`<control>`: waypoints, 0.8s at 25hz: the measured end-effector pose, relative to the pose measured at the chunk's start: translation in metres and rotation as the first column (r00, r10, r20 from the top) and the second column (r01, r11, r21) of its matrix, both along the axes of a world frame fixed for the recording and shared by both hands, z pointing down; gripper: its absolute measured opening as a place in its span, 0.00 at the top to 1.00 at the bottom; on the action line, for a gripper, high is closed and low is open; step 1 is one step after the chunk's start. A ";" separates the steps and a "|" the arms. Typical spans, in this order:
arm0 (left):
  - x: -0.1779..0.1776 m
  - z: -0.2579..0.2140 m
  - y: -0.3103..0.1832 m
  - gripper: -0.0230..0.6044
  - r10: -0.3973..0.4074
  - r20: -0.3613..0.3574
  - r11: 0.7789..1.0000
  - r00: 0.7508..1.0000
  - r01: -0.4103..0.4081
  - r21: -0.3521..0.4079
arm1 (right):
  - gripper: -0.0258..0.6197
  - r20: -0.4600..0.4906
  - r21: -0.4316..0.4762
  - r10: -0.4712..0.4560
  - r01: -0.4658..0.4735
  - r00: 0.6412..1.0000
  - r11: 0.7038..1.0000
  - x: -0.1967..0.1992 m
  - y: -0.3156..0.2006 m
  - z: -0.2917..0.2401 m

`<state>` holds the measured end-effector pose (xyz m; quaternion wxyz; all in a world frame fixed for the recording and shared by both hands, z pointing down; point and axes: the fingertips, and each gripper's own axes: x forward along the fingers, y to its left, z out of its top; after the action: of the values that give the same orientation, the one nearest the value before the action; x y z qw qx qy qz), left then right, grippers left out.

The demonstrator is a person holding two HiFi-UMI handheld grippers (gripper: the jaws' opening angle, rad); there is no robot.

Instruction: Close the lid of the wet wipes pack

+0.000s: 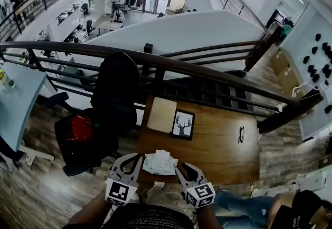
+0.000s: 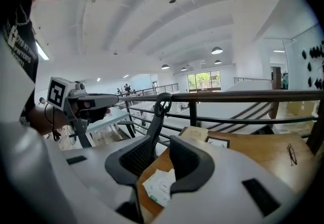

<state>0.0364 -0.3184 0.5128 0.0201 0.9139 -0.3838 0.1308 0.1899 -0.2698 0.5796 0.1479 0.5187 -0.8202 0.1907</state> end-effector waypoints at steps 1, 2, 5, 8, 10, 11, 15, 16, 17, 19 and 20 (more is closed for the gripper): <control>0.002 0.002 -0.004 0.92 -0.004 -0.002 1.000 1.000 0.004 0.000 | 0.77 0.000 -0.009 -0.006 0.006 1.000 1.000 0.001 -0.003 0.006; 0.005 0.004 -0.007 0.92 -0.005 0.002 1.000 1.000 0.005 -0.001 | 0.77 0.002 -0.018 -0.011 0.011 1.000 1.000 0.003 -0.006 0.012; 0.014 0.008 -0.014 0.92 0.001 0.018 1.000 1.000 -0.001 -0.003 | 0.77 0.011 -0.051 -0.020 0.021 1.000 0.999 0.007 -0.013 0.031; 0.022 0.012 -0.017 0.92 0.012 0.033 1.000 0.999 -0.012 -0.006 | 0.77 0.021 -0.080 -0.017 0.019 1.000 0.997 0.012 -0.019 0.051; 0.027 0.016 -0.019 0.92 0.013 0.040 1.000 0.999 -0.012 -0.009 | 0.77 0.031 -0.103 -0.013 0.016 0.999 0.995 0.017 -0.023 0.066; 0.028 0.019 -0.020 0.92 0.011 0.047 1.000 0.999 -0.011 -0.011 | 0.77 0.042 -0.117 -0.009 0.014 0.999 0.993 0.018 -0.025 0.074; 0.030 0.032 -0.022 0.92 0.013 0.095 1.000 0.995 -0.010 -0.029 | 0.77 0.069 -0.164 0.004 0.007 0.998 0.986 0.025 -0.031 0.108; 0.031 0.034 -0.023 0.92 0.011 0.090 1.000 0.996 -0.009 -0.026 | 0.77 0.061 -0.174 0.004 0.006 0.998 0.985 0.026 -0.033 0.116; 0.033 0.035 -0.024 0.92 0.006 0.073 1.000 0.997 -0.004 -0.025 | 0.77 0.054 -0.184 0.004 0.006 0.999 0.983 0.027 -0.035 0.124; 0.036 0.037 -0.026 0.92 0.002 0.059 0.999 0.998 0.000 -0.033 | 0.77 0.047 -0.204 0.000 0.009 0.999 0.979 0.028 -0.039 0.137; 0.038 0.038 -0.025 0.92 0.006 0.068 0.999 0.998 -0.003 -0.037 | 0.77 0.049 -0.213 -0.003 0.014 0.999 0.977 0.027 -0.041 0.144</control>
<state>0.0742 -0.3435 0.5513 0.0237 0.9093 -0.3796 0.1689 0.2166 -0.3106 0.7235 0.1836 0.4915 -0.8005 0.2897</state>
